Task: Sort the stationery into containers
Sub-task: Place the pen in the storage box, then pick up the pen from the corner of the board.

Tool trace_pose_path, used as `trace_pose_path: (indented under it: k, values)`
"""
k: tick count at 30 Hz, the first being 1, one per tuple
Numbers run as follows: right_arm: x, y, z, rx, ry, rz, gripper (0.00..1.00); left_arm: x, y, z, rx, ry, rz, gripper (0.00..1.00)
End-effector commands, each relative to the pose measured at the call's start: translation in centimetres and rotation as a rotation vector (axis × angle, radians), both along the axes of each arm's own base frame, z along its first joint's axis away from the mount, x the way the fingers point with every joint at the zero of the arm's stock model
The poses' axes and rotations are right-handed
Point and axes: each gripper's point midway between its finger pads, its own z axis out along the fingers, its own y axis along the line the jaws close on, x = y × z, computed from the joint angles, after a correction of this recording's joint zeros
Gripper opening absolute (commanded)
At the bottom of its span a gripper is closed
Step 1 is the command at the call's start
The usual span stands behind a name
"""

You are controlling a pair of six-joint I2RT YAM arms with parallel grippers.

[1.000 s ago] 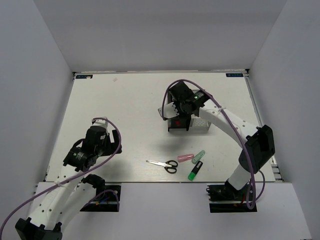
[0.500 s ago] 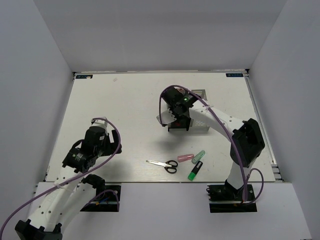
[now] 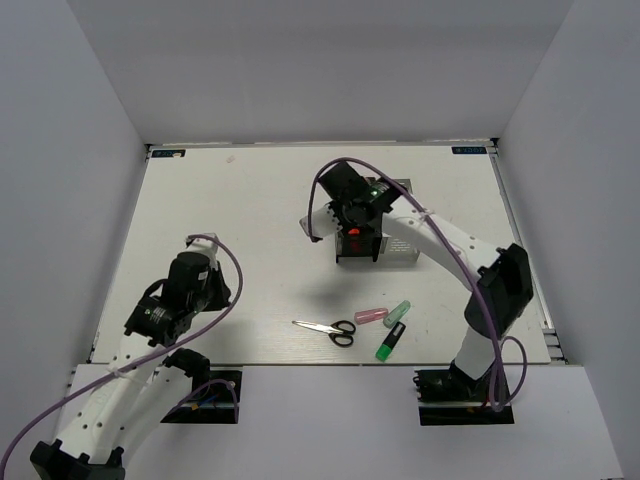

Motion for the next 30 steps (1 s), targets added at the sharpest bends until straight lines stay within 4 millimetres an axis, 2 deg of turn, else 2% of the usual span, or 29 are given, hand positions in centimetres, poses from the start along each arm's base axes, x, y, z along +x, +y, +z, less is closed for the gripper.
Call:
trace_pose_path:
  k: [1, 2, 3, 4, 5, 6, 7, 8, 9, 10, 11, 12, 13, 14, 15, 16, 17, 18, 19, 20, 21, 22, 24, 26, 28, 29, 30]
  values:
    - [-1.4, 0.3, 3.6, -0.024, -0.043, 0.175, 0.00, 0.3, -1.6, 0.7, -0.055, -0.020, -0.077, 0.14]
    - [-2.4, 0.4, 4.8, 0.074, -0.043, 0.169, 0.00, 0.5, -2.2, 0.8, -0.071, -0.019, -0.103, 0.00]
    - [-2.0, 1.4, 6.1, 0.352, -0.069, -0.029, 0.00, 0.9, -2.5, 1.4, -0.076, -0.027, -0.109, 0.00]
    - [-2.4, 1.5, 7.0, 0.497, -0.082, -0.110, 0.00, 0.1, -4.9, 1.8, -0.159, 0.000, -0.219, 0.00]
    - [-1.8, 0.6, 8.5, 0.633, -0.120, -0.242, 0.02, 0.8, -6.1, 2.1, -0.186, -0.007, -0.259, 0.00]
    - [-2.0, 0.6, 8.9, 0.834, -0.076, -0.423, 0.33, 0.8, -7.2, 3.0, -0.220, -0.013, -0.301, 0.00]
    - [-4.6, 0.0, 7.0, 0.884, 0.111, -0.573, 0.90, -0.1, -9.3, 3.2, -0.249, 0.001, -0.397, 0.00]
    - [-5.0, -1.3, 5.9, 0.915, 0.189, -0.664, 0.90, 0.7, -10.9, 3.9, -0.270, -0.033, -0.439, 0.01]
    - [-7.3, -1.1, 6.5, 1.051, 0.349, -0.722, 0.90, 1.1, -12.1, 4.1, -0.270, -0.028, -0.473, 0.06]
    - [-8.0, -1.7, 4.0, 1.091, 0.414, -0.819, 0.39, -0.5, -15.2, 4.8, -0.286, -0.043, -0.606, 0.13]
    - [-8.5, -1.8, 1.4, 1.132, 0.456, -0.898, 0.00, -0.3, -16.6, 4.3, -0.251, -0.032, -0.660, 0.22]
    - [-9.9, -3.1, 1.0, 1.180, 0.463, -0.921, 0.00, -1.2, -19.0, 3.7, -0.233, -0.021, -0.750, 0.49]
    - [-9.8, -3.5, 0.9, 1.229, 0.464, -0.948, 0.00, -1.6, -20.8, 2.9, -0.183, -0.009, -0.797, 0.57]
    - [-10.7, -4.4, -0.5, 1.216, 0.479, -0.973, 0.00, -2.2, -22.7, 3.7, -0.154, -0.043, -0.875, 0.62]
    - [-10.7, -5.3, -0.3, 1.240, 0.486, -0.997, 0.00, -2.1, -23.6, 0.7, -0.084, 0.035, -0.885, 0.68]
    - [-11.3, -6.0, -0.9, 1.218, 0.498, -1.023, 0.19, -1.8, -25.3, 2.1, -0.068, -0.013, -0.903, 0.68]
    - [-11.6, -6.6, -0.8, 1.220, 0.494, -1.031, 0.60, -2.3, -26.3, 1.9, -0.048, -0.017, -0.930, 0.68]
    - [-11.7, -7.5, -1.7, 1.205, 0.492, -1.061, 0.60, -2.1, -26.6, 1.4, -0.025, -0.004, -0.924, 0.68]
    - [-11.8, -8.4, -1.2, 1.223, 0.464, -1.053, 0.54, -1.4, -27.8, 0.1, 0.013, 0.024, -0.909, 0.68]
    - [-11.7, -9.1, -1.7, 1.218, 0.438, -1.067, 0.03, -1.7, -28.2, -0.3, 0.026, 0.031, -0.915, 0.66]
    - [-11.8, -9.7, -2.1, 1.217, 0.424, -1.086, 0.00, -1.6, -28.6, -1.1, 0.042, 0.047, -0.912, 0.61]
    - [-11.9, -10.5, -1.7, 1.237, 0.398, -1.092, 0.00, -1.8, -29.3, -1.6, 0.038, 0.066, -0.906, 0.42]
    - [-12.7, -11.4, -2.5, 1.210, 0.404, -1.121, 0.00, -2.3, -30.4, -1.8, 0.033, 0.080, -0.903, 0.29]
    - [-13.0, -12.5, -3.0, 1.222, 0.371, -1.148, 0.00, -3.2, -32.0, -2.7, 0.014, 0.119, -0.887, 0.31]
    - [-12.8, -13.5, -3.6, 1.246, 0.319, -1.176, 0.00, -4.2, -33.0, -3.0, 0.024, 0.119, -0.832, 0.50]
    - [-12.2, -14.3, -3.0, 1.287, 0.263, -1.190, 0.00, -3.9, -33.6, -3.9, 0.059, 0.132, -0.810, 0.53]
    - [-12.2, -14.7, -3.3, 1.283, 0.250, -1.207, 0.00, -4.8, -34.3, -4.0, 0.063, 0.133, -0.806, 0.56]
